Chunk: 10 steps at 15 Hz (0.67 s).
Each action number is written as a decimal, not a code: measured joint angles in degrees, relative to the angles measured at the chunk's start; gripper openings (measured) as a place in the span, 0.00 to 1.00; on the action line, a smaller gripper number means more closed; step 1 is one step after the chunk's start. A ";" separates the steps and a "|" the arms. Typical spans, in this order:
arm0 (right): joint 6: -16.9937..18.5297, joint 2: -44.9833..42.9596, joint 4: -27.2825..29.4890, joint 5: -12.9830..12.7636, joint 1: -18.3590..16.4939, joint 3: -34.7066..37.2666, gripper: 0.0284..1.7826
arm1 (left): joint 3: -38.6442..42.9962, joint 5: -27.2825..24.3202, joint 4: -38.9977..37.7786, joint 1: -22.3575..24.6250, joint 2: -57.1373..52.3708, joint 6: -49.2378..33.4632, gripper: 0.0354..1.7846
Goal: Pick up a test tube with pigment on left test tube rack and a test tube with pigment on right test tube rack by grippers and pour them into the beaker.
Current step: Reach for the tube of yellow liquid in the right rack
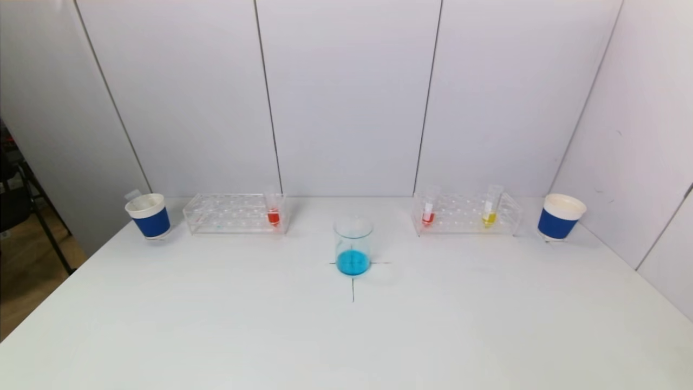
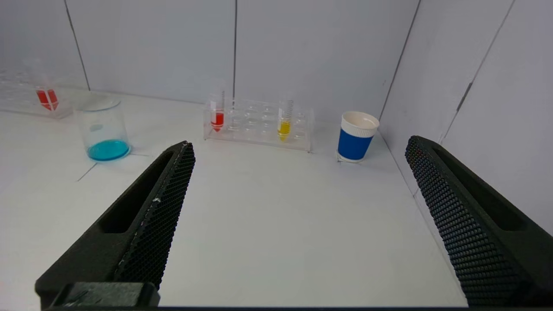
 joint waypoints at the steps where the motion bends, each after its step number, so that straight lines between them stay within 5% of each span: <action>1: -0.13 3.74 -1.73 0.39 0.13 -1.60 0.99 | 0.00 0.00 0.00 0.02 0.00 0.00 0.99; 10: 0.85 38.32 -27.83 1.02 0.26 -7.80 0.99 | 0.00 0.01 0.00 0.00 0.00 0.01 0.99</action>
